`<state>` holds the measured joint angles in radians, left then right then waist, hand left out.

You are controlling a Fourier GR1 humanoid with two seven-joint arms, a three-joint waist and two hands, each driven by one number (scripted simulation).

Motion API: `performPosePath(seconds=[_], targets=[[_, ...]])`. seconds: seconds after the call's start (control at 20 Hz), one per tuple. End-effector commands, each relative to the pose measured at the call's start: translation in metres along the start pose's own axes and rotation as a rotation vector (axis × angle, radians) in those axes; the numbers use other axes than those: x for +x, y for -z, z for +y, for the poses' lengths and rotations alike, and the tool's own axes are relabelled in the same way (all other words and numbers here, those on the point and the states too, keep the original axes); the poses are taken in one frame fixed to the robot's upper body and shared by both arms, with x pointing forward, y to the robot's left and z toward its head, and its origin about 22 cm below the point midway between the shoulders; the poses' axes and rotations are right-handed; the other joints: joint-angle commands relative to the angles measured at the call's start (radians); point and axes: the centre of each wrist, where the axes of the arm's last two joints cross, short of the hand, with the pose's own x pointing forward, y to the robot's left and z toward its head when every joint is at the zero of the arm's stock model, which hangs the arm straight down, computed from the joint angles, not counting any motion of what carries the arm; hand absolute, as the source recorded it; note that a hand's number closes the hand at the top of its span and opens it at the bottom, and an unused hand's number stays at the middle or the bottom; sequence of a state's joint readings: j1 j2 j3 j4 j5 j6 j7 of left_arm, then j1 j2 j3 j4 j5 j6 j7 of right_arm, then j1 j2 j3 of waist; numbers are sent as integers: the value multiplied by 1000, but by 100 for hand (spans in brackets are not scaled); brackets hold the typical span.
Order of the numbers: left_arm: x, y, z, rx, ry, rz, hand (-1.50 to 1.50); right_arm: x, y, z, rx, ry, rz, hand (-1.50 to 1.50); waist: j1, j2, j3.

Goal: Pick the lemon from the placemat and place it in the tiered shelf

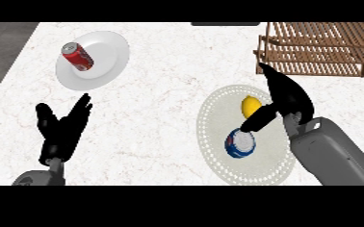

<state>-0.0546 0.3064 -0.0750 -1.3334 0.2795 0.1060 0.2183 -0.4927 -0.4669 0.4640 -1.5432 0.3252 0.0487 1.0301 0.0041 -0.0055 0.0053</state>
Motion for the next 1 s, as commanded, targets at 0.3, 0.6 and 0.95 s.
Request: performPosePath(seconds=[0.3, 0.6, 0.95], targets=[[2, -15, 2, 14, -3, 48, 0, 7, 12, 20, -12, -38, 86, -150, 4, 5, -5], [6, -21, -6, 1, -7, 46, 0, -11, 37, 28, -32, -89, 126, -150, 8, 6, -5], [2, -4, 0, -19, -13, 43, 0, -22, 52, 50, -72, -116, 141, -150, 2, 6, -5]])
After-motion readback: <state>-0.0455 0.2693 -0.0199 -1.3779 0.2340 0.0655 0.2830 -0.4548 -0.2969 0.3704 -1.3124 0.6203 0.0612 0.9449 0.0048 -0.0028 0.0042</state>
